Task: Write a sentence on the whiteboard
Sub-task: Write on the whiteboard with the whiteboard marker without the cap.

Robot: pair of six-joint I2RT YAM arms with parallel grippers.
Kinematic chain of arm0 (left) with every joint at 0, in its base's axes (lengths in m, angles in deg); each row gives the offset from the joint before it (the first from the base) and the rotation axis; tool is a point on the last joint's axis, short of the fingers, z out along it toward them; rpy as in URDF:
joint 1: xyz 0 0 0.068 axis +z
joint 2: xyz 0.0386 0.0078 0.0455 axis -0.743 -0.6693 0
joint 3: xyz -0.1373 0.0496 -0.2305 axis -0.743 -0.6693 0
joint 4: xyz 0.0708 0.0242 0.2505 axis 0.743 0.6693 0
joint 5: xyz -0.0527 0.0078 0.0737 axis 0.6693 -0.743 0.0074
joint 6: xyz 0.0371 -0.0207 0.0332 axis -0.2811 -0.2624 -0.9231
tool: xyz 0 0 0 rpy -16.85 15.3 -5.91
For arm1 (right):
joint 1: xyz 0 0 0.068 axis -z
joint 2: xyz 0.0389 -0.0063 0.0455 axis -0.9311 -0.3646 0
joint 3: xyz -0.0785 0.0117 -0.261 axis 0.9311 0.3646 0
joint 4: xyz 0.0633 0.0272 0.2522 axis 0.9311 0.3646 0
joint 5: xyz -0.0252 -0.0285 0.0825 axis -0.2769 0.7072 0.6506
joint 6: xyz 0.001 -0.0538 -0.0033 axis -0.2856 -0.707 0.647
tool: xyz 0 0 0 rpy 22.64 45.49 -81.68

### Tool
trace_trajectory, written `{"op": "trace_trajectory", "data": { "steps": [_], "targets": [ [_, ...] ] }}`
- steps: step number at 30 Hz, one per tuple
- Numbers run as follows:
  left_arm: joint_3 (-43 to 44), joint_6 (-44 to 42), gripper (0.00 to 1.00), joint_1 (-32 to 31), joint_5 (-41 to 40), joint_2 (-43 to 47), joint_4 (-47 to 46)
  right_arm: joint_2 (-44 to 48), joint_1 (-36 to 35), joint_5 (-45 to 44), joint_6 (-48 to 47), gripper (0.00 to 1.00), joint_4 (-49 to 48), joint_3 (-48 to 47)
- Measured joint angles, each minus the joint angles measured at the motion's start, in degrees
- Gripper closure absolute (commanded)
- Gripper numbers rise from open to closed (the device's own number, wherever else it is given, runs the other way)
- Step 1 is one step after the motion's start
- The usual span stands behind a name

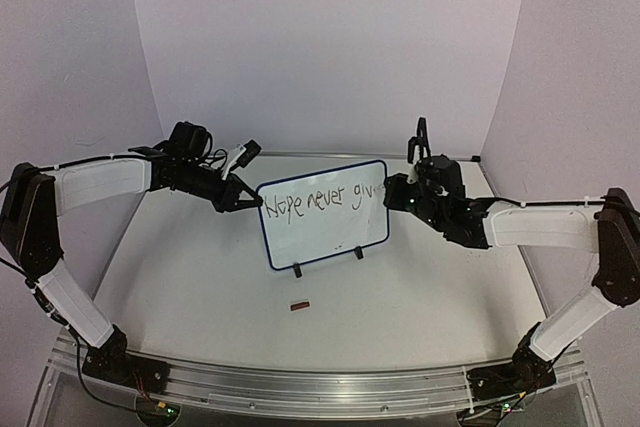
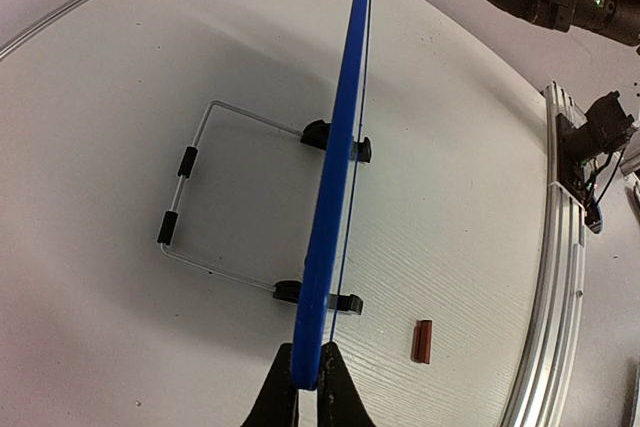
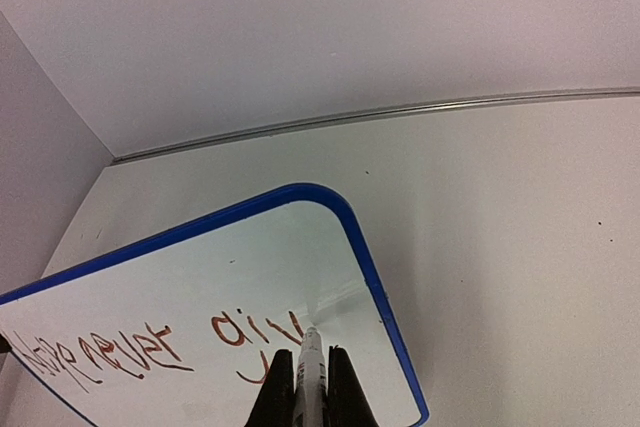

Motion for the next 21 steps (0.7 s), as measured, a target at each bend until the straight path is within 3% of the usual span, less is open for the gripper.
{"op": "trace_trajectory", "data": {
  "steps": [21],
  "targets": [
    [0.0, 0.0, 1.00, 0.0, 0.0, 0.0, 0.0, -1.3, 0.0, -3.5, -0.3, 1.00, 0.0, -0.8]
  ]
}}
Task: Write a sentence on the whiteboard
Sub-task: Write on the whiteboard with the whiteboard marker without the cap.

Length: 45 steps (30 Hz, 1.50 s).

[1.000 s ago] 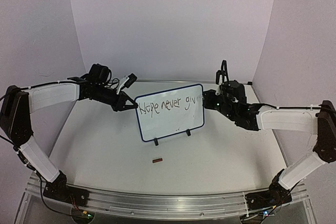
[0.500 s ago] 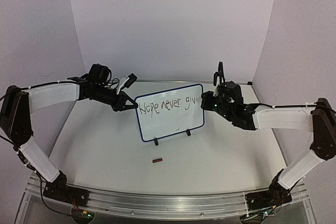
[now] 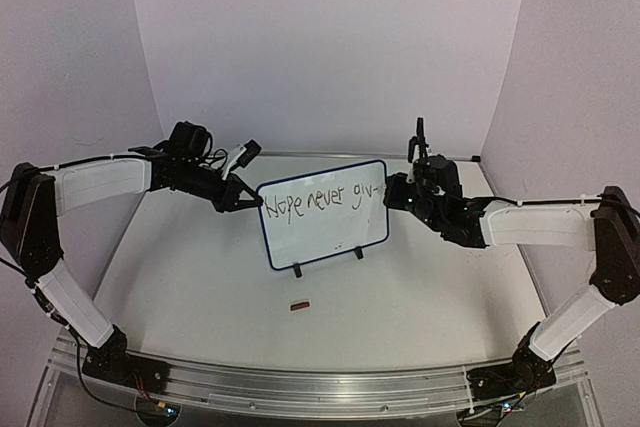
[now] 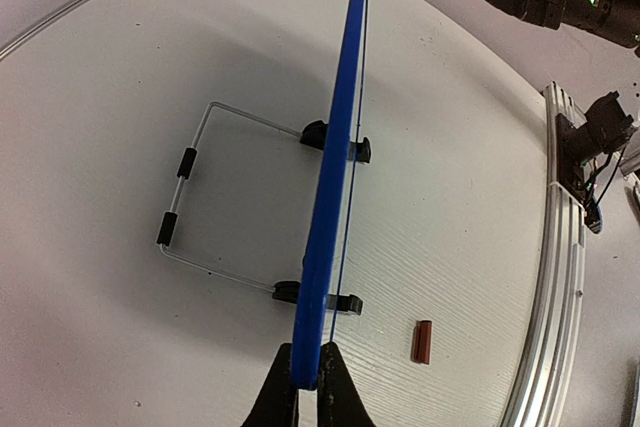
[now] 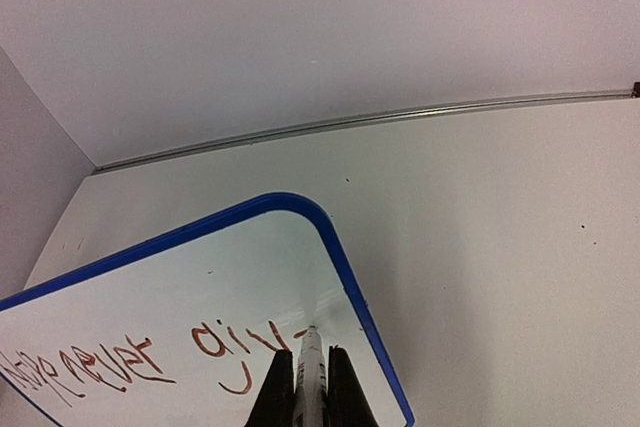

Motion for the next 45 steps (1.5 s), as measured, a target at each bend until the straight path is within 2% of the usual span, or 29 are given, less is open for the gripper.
{"op": "trace_trajectory", "data": {
  "steps": [45],
  "targets": [
    [0.0, 0.0, 1.00, 0.0, 0.0, 0.0, 0.0, 0.2, 0.0, 2.5, 0.4, 1.00, -0.7, 1.2]
  ]
}}
